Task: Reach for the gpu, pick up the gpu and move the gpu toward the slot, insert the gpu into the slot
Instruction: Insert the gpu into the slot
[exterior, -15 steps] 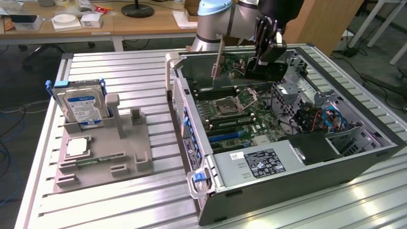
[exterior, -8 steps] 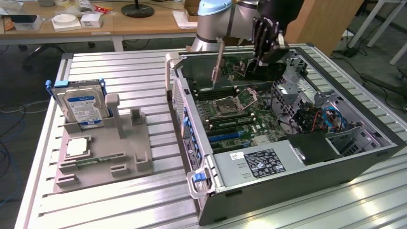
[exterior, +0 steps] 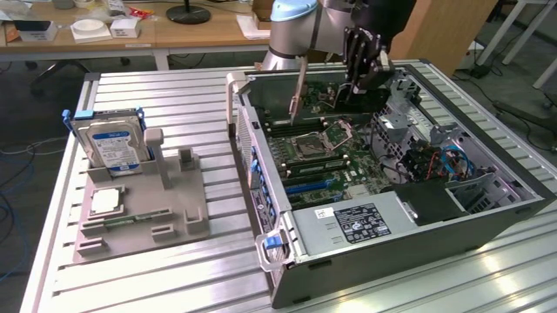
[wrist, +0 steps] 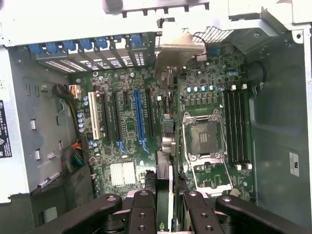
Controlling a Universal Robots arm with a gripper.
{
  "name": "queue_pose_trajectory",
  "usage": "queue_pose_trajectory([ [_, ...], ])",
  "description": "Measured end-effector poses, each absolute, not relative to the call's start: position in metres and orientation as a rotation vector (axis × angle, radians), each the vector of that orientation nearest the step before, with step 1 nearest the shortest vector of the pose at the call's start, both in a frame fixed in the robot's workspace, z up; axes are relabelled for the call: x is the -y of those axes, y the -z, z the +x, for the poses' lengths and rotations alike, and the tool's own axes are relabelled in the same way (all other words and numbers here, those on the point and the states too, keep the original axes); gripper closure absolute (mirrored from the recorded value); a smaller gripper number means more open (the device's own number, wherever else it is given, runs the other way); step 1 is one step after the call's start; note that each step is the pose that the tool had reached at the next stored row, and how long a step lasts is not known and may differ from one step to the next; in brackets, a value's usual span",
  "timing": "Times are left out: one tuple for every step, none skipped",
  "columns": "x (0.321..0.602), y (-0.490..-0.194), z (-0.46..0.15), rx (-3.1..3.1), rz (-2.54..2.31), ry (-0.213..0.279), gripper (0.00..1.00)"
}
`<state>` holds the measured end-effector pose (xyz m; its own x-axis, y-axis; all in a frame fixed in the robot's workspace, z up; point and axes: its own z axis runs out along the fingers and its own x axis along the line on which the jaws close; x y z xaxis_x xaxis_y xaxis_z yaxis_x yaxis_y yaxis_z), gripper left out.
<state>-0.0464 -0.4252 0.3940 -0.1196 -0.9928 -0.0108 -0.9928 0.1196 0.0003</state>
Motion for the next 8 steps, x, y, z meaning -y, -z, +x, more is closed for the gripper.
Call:
queue_pose_trajectory([
  [0.4252,-0.3929,-0.0463,-2.343,-2.082,-0.010,0.74],
  [0.4252,-0.3921,-0.0463,-2.341,-2.087,-0.008,0.74],
  [0.4252,-0.3914,-0.0463,-2.337,-2.092,-0.007,0.74],
  [0.4252,-0.3907,-0.0464,-2.331,-2.096,-0.005,0.74],
  [0.4252,-0.3899,-0.0464,-2.327,-2.098,-0.003,0.74],
  [0.4252,-0.3891,-0.0464,-2.325,-2.099,-0.001,0.74],
  [0.4252,-0.3884,-0.0464,-2.323,-2.099,0.001,0.74],
  [0.4252,-0.3880,-0.0465,-2.321,-2.098,0.004,0.74],
])
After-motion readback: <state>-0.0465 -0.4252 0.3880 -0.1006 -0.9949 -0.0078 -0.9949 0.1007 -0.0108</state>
